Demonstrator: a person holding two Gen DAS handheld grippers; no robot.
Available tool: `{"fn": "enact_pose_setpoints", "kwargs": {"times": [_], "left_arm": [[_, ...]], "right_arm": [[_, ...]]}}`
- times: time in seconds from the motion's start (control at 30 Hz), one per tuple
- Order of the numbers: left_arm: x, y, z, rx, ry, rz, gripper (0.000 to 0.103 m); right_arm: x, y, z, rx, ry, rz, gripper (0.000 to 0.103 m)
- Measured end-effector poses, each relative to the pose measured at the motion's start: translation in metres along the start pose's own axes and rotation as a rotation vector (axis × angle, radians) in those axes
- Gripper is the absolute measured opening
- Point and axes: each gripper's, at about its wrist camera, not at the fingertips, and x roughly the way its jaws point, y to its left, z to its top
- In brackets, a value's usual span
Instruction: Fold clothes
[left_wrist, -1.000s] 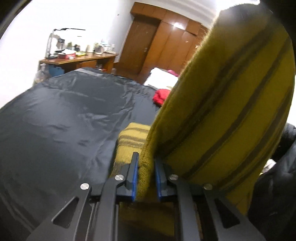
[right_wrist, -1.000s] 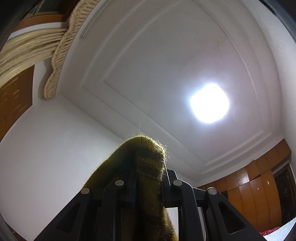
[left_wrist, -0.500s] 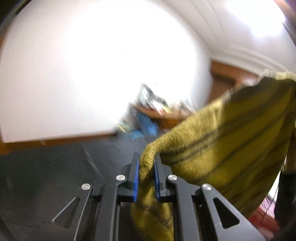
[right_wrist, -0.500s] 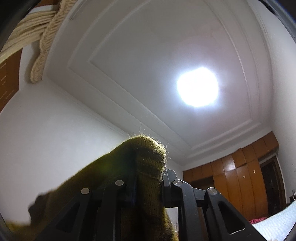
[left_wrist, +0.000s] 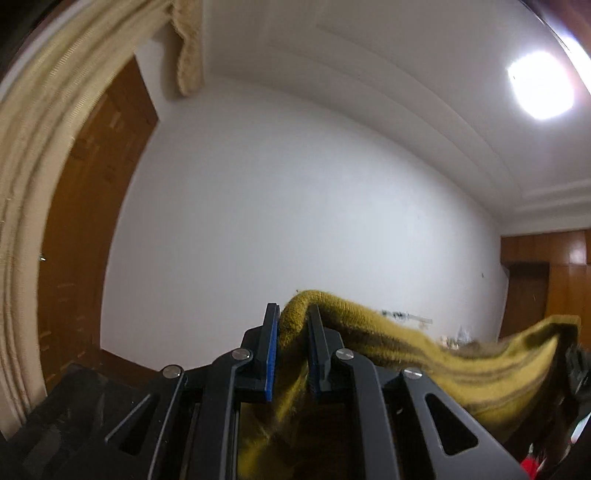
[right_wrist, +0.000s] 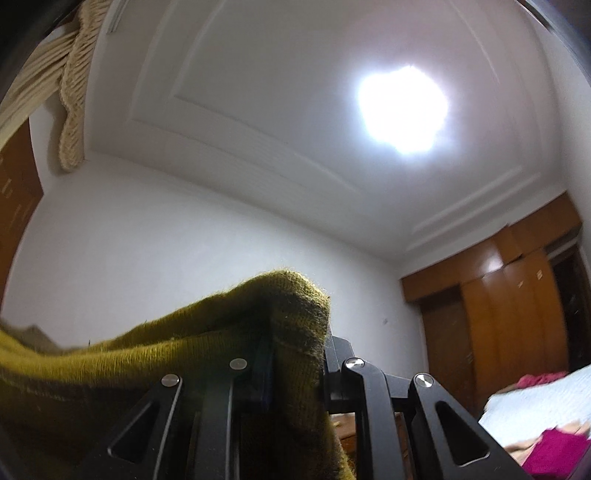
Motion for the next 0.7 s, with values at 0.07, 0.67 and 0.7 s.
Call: {"fn": "enact_pose_setpoints", "kwargs": {"times": [0.07, 0.67, 0.7], "left_arm": [[-0.015, 0.001, 0.01, 0.0, -0.046, 0.034, 0.016], [0.006, 0.0, -0.063, 0.124, 0.36, -0.167, 0.074], [0.011, -0.001, -0.084, 0.13, 0.42, -0.217, 0.084]], "right_arm": [[-0.003, 0.002, 0.0, 0.001, 0.0, 0.018, 0.018], [-0.064, 0.026, 0.024, -0.095, -0.185, 0.1, 0.018], [-0.064, 0.025, 0.024, -0.097, -0.185, 0.098, 0.018]]}}
